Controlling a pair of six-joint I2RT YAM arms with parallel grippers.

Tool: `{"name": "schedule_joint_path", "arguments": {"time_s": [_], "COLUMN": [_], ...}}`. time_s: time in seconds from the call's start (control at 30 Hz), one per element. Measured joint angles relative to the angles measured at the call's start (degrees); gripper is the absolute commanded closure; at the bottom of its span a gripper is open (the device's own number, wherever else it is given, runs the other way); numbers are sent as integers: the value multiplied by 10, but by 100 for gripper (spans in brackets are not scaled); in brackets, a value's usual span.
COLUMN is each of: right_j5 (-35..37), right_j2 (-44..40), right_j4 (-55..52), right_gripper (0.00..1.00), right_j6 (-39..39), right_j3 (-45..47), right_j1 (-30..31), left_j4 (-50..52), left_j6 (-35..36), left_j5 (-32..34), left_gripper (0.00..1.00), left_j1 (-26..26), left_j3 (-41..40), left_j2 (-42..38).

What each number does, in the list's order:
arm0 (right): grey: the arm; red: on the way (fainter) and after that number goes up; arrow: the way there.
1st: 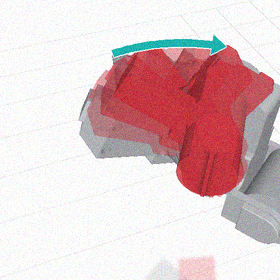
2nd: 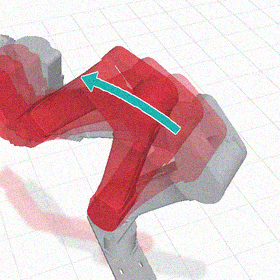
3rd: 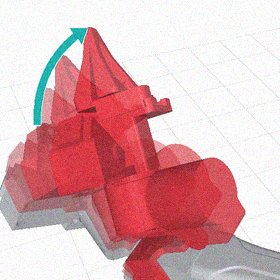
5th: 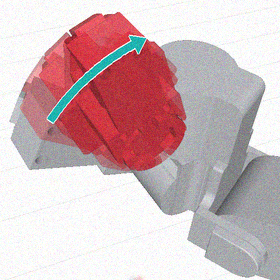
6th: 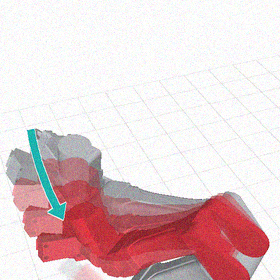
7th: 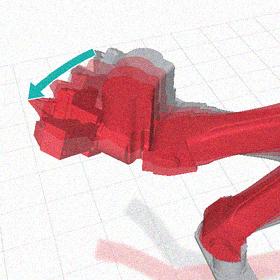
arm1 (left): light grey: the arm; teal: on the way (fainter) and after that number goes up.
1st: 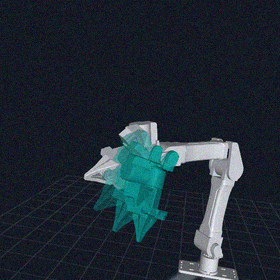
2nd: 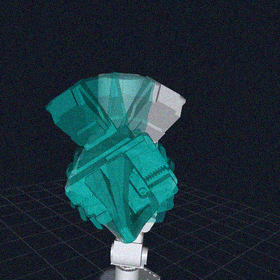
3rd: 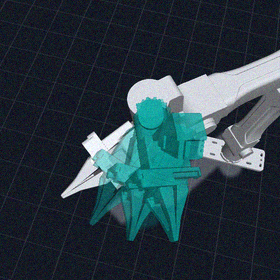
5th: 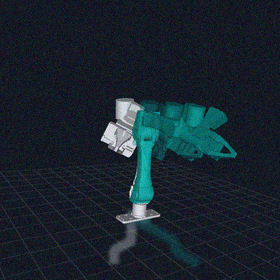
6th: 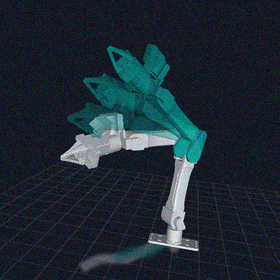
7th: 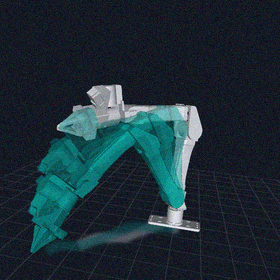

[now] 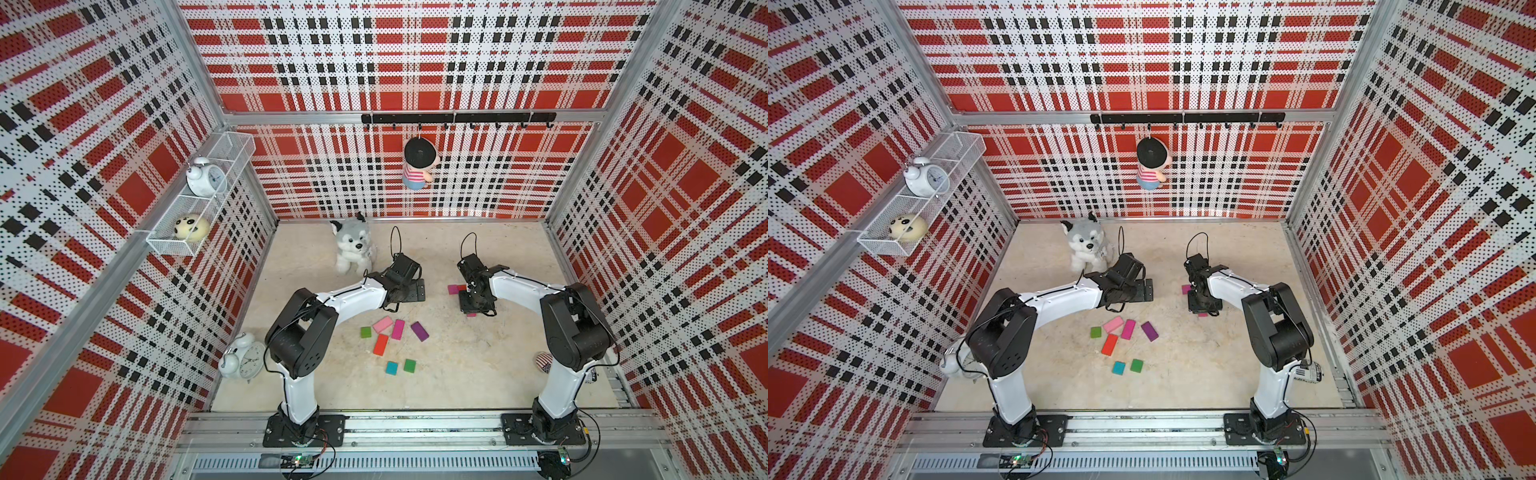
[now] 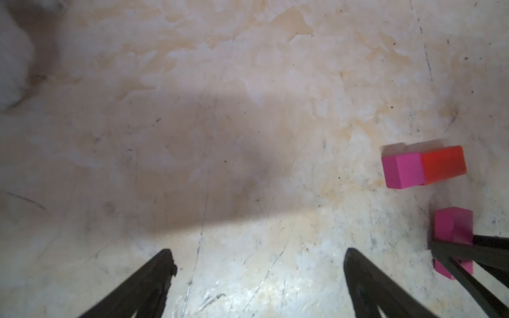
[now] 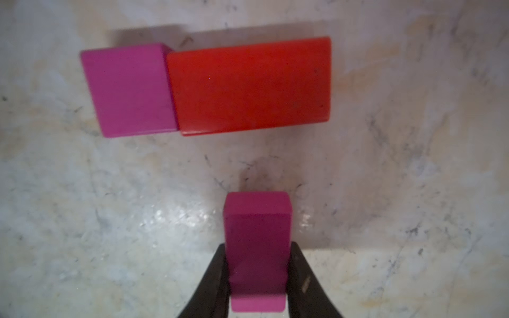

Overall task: Assemble the number 7 with building blocks
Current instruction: Assemble the building block at the center of the board.

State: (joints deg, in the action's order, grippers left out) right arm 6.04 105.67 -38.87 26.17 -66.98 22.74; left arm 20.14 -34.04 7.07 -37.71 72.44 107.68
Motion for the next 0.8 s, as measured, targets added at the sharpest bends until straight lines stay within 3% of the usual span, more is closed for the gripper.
{"name": "schedule_joint_path", "arguments": {"time_s": [0.1, 0.27, 0.37, 0.53, 0.8], "right_j5": [2, 3, 3, 2, 0], "right_j2": [7, 19, 26, 27, 26], "right_j4": [1, 1, 3, 4, 4], "right_gripper": [75, 53, 46, 44, 54], "right_j6": [-2, -10, -15, -20, -25], "right_j3": [-9, -22, -30, -31, -31], "right_j1": [-13, -23, -23, -23, -23], "left_j4": [3, 12, 16, 18, 20], "left_j6": [0, -3, -5, -7, -9], "left_j5": [-5, -9, -10, -11, -16], "left_gripper": [2, 2, 2, 2, 2], "left_j1": [-1, -5, -7, -10, -10], "left_j3": [18, 25, 25, 25, 25], "left_j2": [12, 20, 20, 21, 25]}}
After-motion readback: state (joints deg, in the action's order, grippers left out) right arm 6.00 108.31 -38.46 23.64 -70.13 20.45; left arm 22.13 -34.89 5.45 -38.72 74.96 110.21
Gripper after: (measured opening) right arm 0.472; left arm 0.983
